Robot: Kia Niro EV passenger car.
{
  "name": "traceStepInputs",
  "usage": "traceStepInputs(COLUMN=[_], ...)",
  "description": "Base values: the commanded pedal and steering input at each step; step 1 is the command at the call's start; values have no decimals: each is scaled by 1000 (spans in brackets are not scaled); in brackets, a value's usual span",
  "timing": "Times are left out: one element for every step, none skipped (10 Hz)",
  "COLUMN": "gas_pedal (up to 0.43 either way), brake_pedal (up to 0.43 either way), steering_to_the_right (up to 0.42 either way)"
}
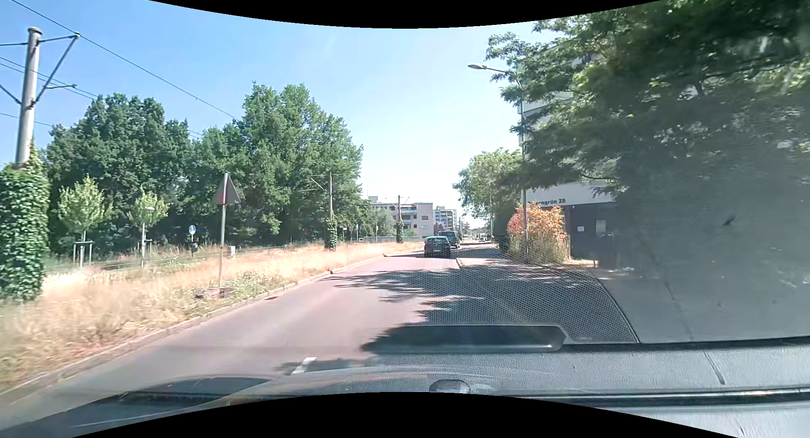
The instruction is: Follow the waypoints while adhering to traffic rules and regulations
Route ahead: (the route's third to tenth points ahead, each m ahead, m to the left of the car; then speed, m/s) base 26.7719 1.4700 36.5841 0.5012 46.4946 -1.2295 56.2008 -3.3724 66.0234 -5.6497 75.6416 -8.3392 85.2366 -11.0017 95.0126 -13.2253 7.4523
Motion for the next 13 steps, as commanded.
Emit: traceStepInputs(gas_pedal=[79,79,79,79,79,79,79,79,79,79,79,79,79], brake_pedal=[0,0,0,0,0,0,0,0,0,0,0,0,0], steering_to_the_right=[14,12,12,11,11,11,11,12,12,13,14,14,14])
